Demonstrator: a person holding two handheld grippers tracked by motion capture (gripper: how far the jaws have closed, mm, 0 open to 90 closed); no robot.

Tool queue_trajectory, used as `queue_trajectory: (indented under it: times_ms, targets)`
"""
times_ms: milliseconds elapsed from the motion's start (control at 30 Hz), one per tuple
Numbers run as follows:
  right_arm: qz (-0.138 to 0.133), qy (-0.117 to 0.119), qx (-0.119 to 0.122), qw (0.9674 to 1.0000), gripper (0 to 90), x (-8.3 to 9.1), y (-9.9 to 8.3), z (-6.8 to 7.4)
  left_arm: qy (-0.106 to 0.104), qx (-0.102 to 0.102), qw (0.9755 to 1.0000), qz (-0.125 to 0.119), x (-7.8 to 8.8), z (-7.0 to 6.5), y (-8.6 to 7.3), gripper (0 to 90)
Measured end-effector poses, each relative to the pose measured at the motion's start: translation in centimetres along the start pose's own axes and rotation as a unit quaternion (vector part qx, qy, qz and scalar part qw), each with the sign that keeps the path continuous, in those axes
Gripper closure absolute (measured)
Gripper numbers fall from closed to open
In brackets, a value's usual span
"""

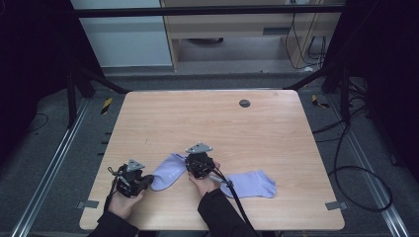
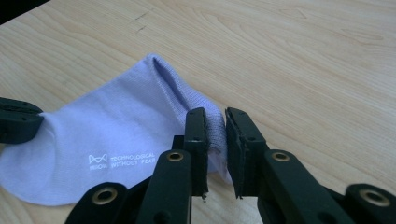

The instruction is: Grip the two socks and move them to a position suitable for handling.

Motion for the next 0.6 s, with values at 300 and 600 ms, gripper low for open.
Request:
queue_trajectory:
  times_ms: [300,600]
  targets:
    - [-0.011,-0.014,0.012,0.9998,64.9,0.4,1.1,-0.7,0.014,0.032,0.9991,-0.023,0.6,0.6,0.1,69.4]
    - [0.022,-0.004,0.000,0.9998,62.2,0.3,0.6,-2.1,0.016,0.049,0.9986,-0.015,1.3,0.2,-0.5,61.8]
Point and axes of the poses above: each handheld gripper's, and its own axes: x roughly backward along the jaws, y roughly out of its top, z roughly to its left, the point moved 3 cm from there along -x, roughly forward along the jaws, and after that the axes turned 2 degrees about -z, right-handed, at the moved point
